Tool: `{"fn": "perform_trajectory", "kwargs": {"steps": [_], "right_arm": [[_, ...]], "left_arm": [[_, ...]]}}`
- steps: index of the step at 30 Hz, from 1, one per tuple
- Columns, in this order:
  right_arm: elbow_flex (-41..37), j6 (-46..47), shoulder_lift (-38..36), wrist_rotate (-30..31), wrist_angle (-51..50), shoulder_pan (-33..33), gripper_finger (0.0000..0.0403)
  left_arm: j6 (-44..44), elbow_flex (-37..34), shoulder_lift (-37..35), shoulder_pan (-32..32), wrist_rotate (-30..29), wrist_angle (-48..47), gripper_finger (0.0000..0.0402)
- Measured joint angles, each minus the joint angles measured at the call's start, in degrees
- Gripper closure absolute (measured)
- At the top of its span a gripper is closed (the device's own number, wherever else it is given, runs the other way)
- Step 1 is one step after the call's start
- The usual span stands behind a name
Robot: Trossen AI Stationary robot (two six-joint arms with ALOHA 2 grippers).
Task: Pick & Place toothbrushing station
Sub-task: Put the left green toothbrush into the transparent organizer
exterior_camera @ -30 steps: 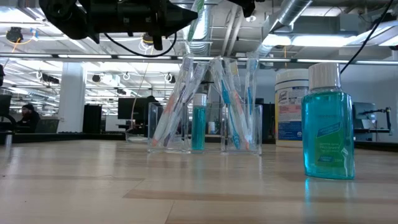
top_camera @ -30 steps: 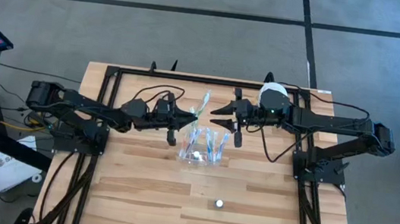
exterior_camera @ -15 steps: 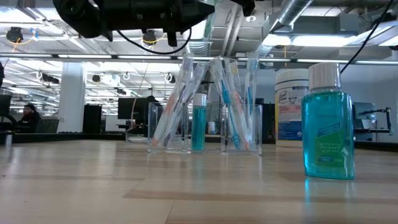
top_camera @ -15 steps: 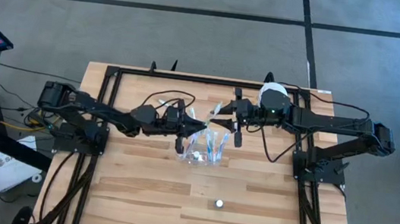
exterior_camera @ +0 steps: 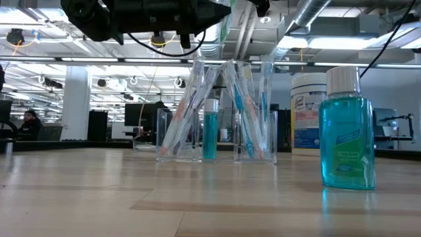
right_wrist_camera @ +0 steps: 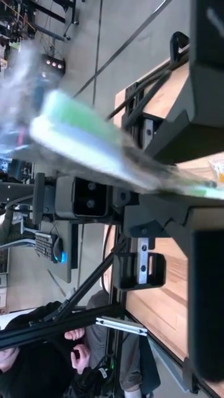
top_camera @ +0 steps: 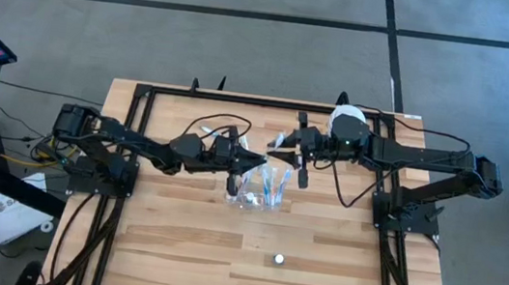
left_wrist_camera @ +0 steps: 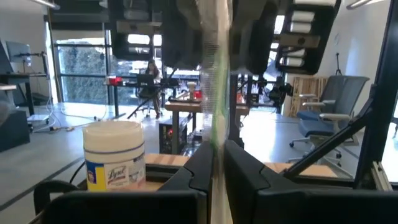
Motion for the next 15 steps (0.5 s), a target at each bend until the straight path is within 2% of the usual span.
{"fn": "perform_trajectory", "kwargs": {"steps": [5,11,15], "right_arm": [[0.0,-0.6,0.0,-0.1,0.1,0.0,0.0388],[0.0,-1.0,0.0,-0.2,0.1,0.0,0.0388],[0.0,-1.0,0.0,-0.1,0.0,0.0,0.0392]], "left_arm": [[0.0,0.0,0.0,0.0,0.0,-0.1,0.0386],[0.4,0.0,0.0,0.0,0.0,-0.1,0.0385],[0.4,0.0,0.0,0.0,-0.2,-0.2,0.0368]]}}
